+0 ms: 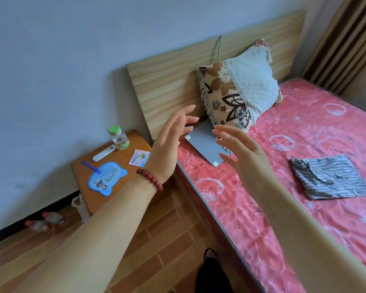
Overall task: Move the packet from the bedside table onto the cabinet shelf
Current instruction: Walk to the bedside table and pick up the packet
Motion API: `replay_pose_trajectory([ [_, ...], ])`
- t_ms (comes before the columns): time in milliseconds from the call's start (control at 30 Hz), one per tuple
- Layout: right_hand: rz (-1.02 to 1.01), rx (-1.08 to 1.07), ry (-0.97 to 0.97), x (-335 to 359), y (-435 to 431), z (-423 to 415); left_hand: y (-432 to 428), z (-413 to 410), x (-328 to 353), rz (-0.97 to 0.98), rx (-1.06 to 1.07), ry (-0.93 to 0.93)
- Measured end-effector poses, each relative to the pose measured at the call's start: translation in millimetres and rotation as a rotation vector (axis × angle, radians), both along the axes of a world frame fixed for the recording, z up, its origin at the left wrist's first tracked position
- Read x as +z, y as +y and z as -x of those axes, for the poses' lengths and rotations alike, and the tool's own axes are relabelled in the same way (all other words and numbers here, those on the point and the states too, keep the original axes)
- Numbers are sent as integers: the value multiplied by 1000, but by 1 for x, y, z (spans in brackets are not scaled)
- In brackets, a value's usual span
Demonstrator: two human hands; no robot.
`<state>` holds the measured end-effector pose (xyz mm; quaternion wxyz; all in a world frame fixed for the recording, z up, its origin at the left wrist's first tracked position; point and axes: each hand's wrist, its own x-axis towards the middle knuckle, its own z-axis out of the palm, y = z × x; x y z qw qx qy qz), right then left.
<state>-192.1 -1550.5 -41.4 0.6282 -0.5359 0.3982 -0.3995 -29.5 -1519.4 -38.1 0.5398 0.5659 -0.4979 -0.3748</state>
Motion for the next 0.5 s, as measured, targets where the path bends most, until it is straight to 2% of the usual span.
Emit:
replay_pose_trajectory([
  [300, -15, 72, 11, -4, -117, 6, -86, 3, -8, 2, 153, 12],
  [500, -24, 163, 8, -6, -161, -37, -106, -36, -11, -90, 225, 23],
])
